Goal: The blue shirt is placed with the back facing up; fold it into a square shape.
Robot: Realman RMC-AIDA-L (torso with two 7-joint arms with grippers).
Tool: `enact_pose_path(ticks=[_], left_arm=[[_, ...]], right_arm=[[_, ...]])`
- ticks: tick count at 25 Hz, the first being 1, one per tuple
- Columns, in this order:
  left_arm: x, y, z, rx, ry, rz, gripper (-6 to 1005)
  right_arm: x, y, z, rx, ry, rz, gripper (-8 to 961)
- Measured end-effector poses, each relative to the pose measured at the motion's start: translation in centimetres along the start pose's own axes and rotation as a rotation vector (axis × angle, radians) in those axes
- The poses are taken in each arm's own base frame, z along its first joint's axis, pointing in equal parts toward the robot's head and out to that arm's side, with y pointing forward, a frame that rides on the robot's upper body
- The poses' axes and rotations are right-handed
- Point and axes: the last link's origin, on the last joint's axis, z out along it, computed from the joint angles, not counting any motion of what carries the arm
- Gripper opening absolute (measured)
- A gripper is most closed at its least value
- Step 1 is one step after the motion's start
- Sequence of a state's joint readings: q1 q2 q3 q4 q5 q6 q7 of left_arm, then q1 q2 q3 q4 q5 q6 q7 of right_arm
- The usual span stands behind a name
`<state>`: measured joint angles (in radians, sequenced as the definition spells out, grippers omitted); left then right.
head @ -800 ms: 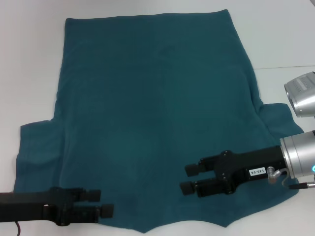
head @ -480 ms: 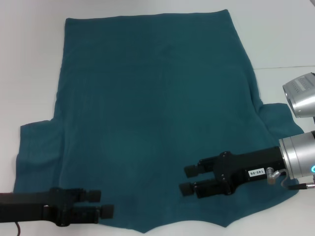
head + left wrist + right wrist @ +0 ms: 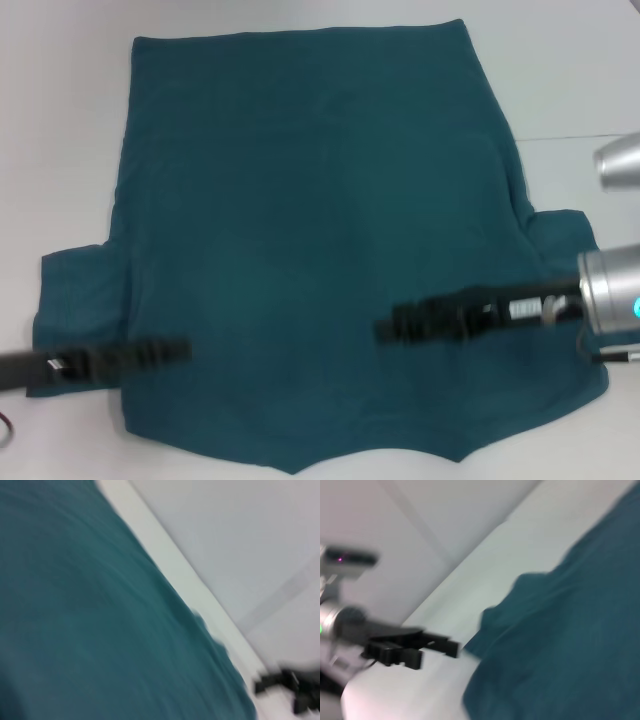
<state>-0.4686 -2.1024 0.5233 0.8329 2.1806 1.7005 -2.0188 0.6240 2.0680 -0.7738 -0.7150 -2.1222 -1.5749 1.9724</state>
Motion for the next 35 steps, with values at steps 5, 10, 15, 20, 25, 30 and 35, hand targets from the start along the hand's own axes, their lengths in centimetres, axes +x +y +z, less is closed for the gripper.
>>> enact_pose_path(ticks=[5, 10, 15, 20, 25, 30, 35], left_arm=[[1.3, -2.7, -2.4, 0.121, 0.168, -0.318, 825], [1.3, -4.8, -3.7, 0.204, 0.284, -0.497, 824], [1.3, -6.8, -4.2, 0.293, 0.37, -0.566, 824], [1.1, -8.0, -4.1, 0.365, 0.411, -0.588, 824], [0.9, -8.7, -4.0, 0.405, 0.424, -0.587, 823], [0.7, -8.9, -3.7, 0.415, 0.421, -0.578, 823], [0.6, -8.9, -3.5, 0.413, 0.413, -0.576, 823]], right_arm=[[-2.4, -1.9, -2.0, 0.11, -0.108, 0.247, 674], [-4.9, -3.5, -3.6, 0.197, -0.167, 0.388, 674], [-7.1, -4.7, -4.7, 0.243, -0.191, 0.446, 674], [-7.9, -5.0, -4.8, 0.26, -0.204, 0.447, 674], [-7.9, -5.0, -4.6, 0.261, -0.199, 0.445, 674], [-7.9, -5.1, -4.7, 0.264, -0.2, 0.447, 674], [-7.6, -5.2, -4.8, 0.266, -0.201, 0.453, 674]])
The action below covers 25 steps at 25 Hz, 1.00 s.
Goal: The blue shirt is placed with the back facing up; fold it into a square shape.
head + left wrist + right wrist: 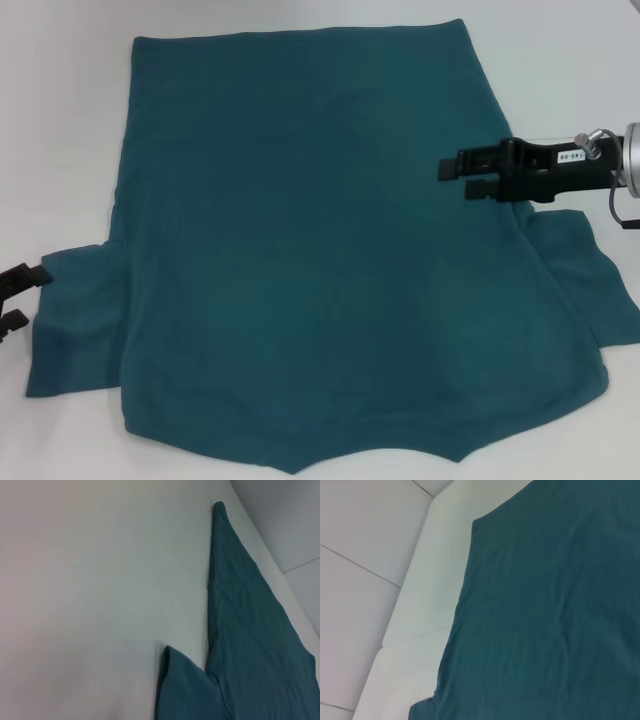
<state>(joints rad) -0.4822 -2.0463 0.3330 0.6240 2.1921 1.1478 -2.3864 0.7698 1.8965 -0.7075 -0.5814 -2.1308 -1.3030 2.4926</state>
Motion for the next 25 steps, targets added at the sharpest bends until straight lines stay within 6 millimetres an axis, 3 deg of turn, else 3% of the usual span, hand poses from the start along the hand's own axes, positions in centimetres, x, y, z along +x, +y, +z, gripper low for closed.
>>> enact_pose_path(ticks=[13, 25], left_arm=[[-0.5, -0.3, 0.4, 0.015, -0.016, -0.001, 824], [-1.4, 0.8, 1.2, -0.016, -0.079, 0.02, 809]], right_arm=[[0.1, -0.2, -0.1, 0.002, -0.003, 0.008, 673], [0.2, -0.3, -0.1, 0.001, -0.004, 0.01, 673]])
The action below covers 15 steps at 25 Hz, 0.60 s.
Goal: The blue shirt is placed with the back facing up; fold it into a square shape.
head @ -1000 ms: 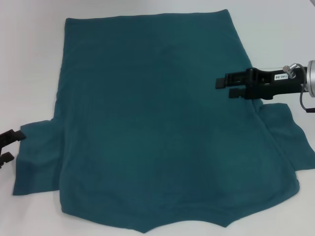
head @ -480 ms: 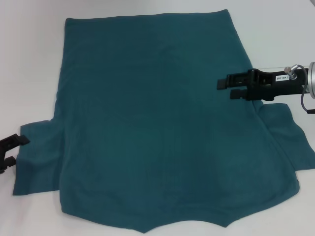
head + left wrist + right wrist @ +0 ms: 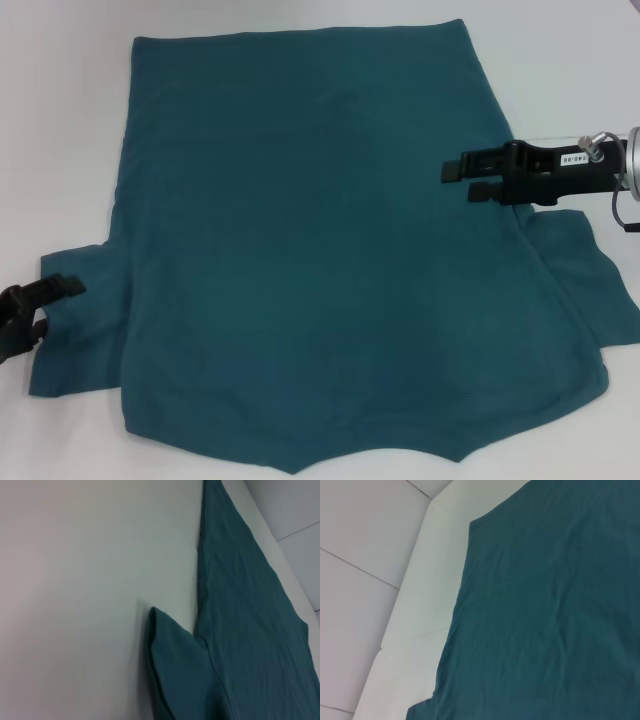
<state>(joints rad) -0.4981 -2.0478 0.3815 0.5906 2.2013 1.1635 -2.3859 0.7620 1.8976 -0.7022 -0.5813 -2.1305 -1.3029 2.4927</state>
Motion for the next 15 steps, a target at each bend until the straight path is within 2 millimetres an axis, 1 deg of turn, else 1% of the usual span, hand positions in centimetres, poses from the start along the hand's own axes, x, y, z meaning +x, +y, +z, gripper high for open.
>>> enact_pose_path(ticks=[9, 15], left_arm=[[0.23, 0.24, 0.1, -0.003, 0.001, -0.001, 763], [0.35, 0.22, 0.12, 0.002, 0.005, 0.002, 762]], right_arm=[[0.16, -0.24, -0.18, -0.001, -0.004, 0.009, 673], [0.17, -0.34, -0.27, 0.0, -0.007, 0.012, 673]])
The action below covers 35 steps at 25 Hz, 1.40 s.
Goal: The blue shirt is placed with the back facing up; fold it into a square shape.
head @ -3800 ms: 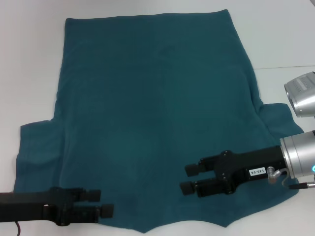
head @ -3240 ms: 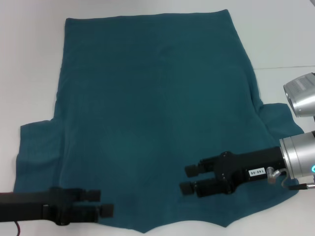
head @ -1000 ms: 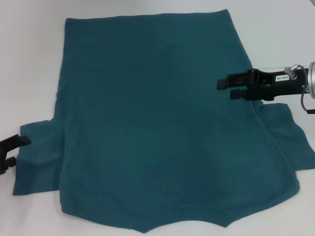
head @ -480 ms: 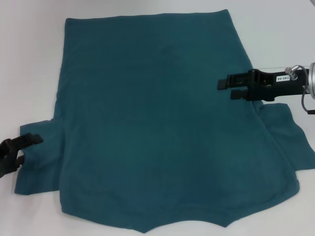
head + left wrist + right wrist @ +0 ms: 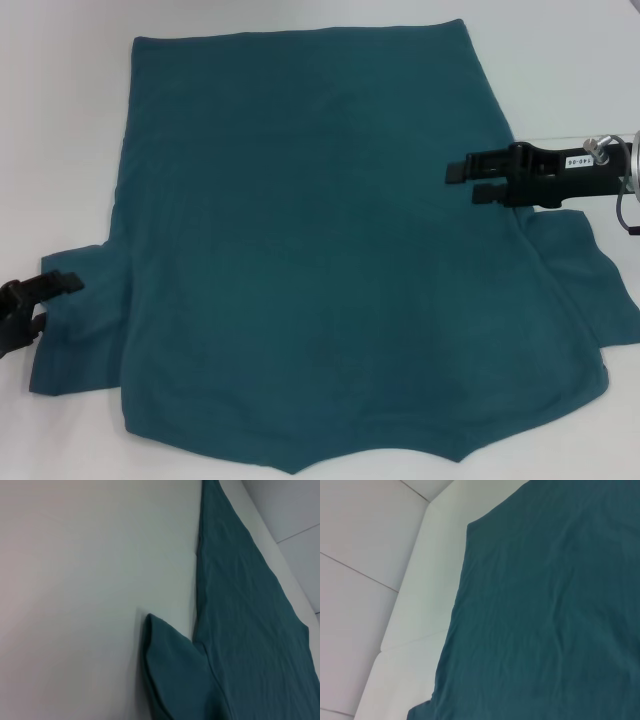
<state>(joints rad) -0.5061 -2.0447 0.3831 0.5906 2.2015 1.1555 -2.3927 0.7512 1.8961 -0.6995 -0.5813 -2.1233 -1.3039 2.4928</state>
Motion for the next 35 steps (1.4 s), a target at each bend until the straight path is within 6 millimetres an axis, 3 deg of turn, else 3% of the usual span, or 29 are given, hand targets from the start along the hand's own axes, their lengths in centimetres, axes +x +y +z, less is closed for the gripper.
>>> enact_pose_path(ticks=[17, 25, 35], left_arm=[[-0.51, -0.25, 0.09, 0.026, -0.034, 0.021, 761], [-0.56, -0.18, 0.26, 0.041, -0.049, 0.048, 453], [0.27, 0.49, 0.11, 0.047, -0.053, 0.147, 228]], right_arm=[[0.06, 0.02, 0.07, -0.002, 0.001, 0.0, 672], [0.11, 0.01, 0.08, -0.002, 0.001, 0.002, 672], [0.13, 0.03, 0.07, -0.005, 0.001, 0.004, 672]])
